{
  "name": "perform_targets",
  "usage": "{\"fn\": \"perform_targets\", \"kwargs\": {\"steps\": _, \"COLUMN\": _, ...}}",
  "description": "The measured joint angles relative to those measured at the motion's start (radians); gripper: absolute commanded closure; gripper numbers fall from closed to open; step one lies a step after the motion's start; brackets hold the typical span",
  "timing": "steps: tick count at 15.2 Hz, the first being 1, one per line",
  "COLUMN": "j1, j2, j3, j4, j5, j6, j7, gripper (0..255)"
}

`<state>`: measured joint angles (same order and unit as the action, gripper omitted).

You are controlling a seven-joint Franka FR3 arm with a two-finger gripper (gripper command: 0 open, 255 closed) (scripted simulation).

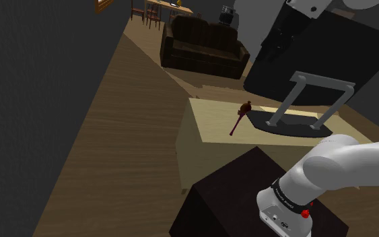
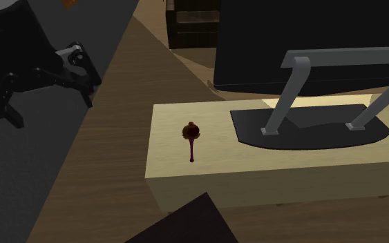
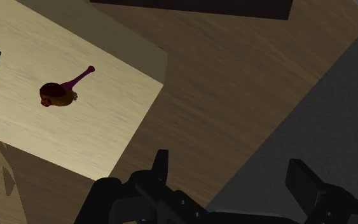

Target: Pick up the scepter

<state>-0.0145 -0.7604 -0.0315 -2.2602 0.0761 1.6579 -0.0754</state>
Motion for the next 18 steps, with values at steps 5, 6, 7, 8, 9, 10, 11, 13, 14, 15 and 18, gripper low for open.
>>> {"fn": "perform_targets", "kwargs": {"steps": 5, "j1": 0.003, "j2": -0.048, "j3": -0.072, "j4": -0.099, "j5": -0.032, "j6": 0.055, "j7": -0.123, "gripper": 0}}
{"fn": "perform_targets", "kwargs": {"steps": 6, "j1": 0.005, "j2": -0.061, "j3": -0.093, "j4": -0.126, "j5": -0.042, "j6": 0.071, "j7": -0.161, "gripper": 0}}
{"fn": "perform_targets", "kwargs": {"steps": 7, "j1": 0.005, "j2": -0.071, "j3": -0.119, "j4": -0.155, "j5": -0.054, "j6": 0.091, "j7": -0.203, "gripper": 0}}
{"fn": "perform_targets", "kwargs": {"steps": 8, "j1": 0.004, "j2": -0.077, "j3": -0.15, "j4": -0.176, "j5": -0.069, "j6": 0.109, "j7": -0.25, "gripper": 0}}
{"fn": "perform_targets", "kwargs": {"steps": 9, "j1": 0.009, "j2": -0.078, "j3": -0.167, "j4": -0.196, "j5": -0.076, "j6": 0.13, "j7": -0.282, "gripper": 0}}
{"fn": "perform_targets", "kwargs": {"steps": 10, "j1": 0.007, "j2": -0.084, "j3": -0.195, "j4": -0.22, "j5": -0.09, "j6": 0.15, "j7": -0.325, "gripper": 0}}
{"fn": "perform_targets", "kwargs": {"steps": 11, "j1": 0.01, "j2": -0.081, "j3": -0.22, "j4": -0.237, "j5": -0.101, "j6": 0.172, "j7": -0.365, "gripper": 0}}
{"fn": "perform_targets", "kwargs": {"steps": 13, "j1": 0.012, "j2": -0.069, "j3": -0.28, "j4": -0.268, "j5": -0.127, "j6": 0.216, "j7": -0.453, "gripper": 0}}
{"fn": "perform_targets", "kwargs": {"steps": 14, "j1": 0.014, "j2": -0.058, "j3": -0.312, "j4": -0.279, "j5": -0.14, "j6": 0.24, "j7": -0.499, "gripper": 0}}
{"fn": "perform_targets", "kwargs": {"steps": 15, "j1": 0.012, "j2": -0.059, "j3": -0.343, "j4": -0.293, "j5": -0.154, "j6": 0.256, "j7": -0.545, "gripper": 0}}
{"fn": "perform_targets", "kwargs": {"steps": 18, "j1": 0.023, "j2": -0.023, "j3": -0.439, "j4": -0.323, "j5": -0.188, "j6": 0.327, "j7": -0.678, "gripper": 0}}
